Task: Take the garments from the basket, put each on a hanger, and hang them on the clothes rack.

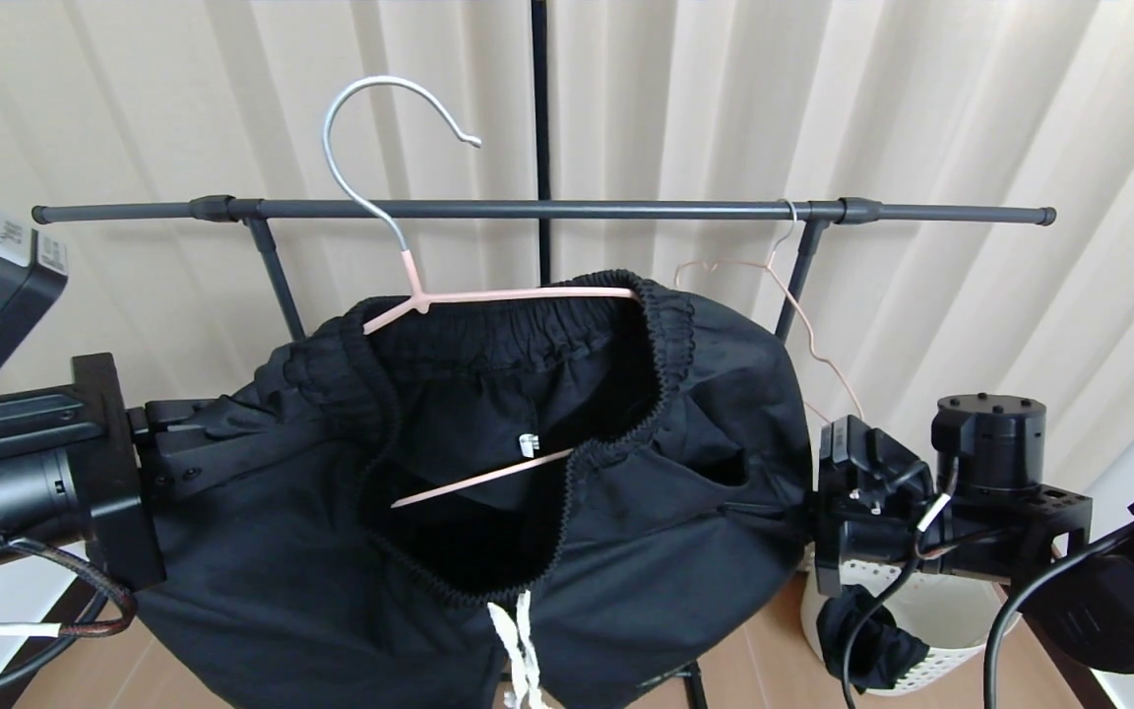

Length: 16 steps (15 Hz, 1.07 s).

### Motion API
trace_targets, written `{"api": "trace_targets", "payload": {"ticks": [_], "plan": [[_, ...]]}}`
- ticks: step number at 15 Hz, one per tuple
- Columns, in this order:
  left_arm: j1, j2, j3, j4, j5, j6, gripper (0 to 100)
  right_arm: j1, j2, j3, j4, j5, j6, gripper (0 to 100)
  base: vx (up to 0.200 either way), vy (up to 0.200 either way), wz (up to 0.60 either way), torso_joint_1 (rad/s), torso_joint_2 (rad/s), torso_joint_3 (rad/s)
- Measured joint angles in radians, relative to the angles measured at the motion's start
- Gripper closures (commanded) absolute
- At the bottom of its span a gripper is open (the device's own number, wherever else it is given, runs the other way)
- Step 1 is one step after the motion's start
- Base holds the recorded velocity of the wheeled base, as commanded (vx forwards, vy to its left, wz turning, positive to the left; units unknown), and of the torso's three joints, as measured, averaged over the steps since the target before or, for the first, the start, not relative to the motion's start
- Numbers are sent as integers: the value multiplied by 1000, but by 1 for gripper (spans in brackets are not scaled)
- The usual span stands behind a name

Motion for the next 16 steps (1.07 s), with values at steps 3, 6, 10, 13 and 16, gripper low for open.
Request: {"api": "trace_targets", "payload": {"ticks": [3,6,10,13,16], "plan": [[9,-2,-7,0,0,0,100,-52,0,-19,-1,0,0,100,0,0,0,0,0,0],[10,-2,-14,1,0,-4,100,-73,2,-28,0,1,0,100,0,0,0,0,0,0],[18,1,-16,0,1,-7,100,-69,-1,-15,3,-1,-3,0,0,0,0,0,0,0],[37,4,-16,0,2,-22,100,-68,-13,-6,1,-1,-10,0,0,0,0,0,0,0],[62,18,-24,0,13,-36,100,-68,-36,8,0,4,-56,0,0,0,0,0,0,0]]}}
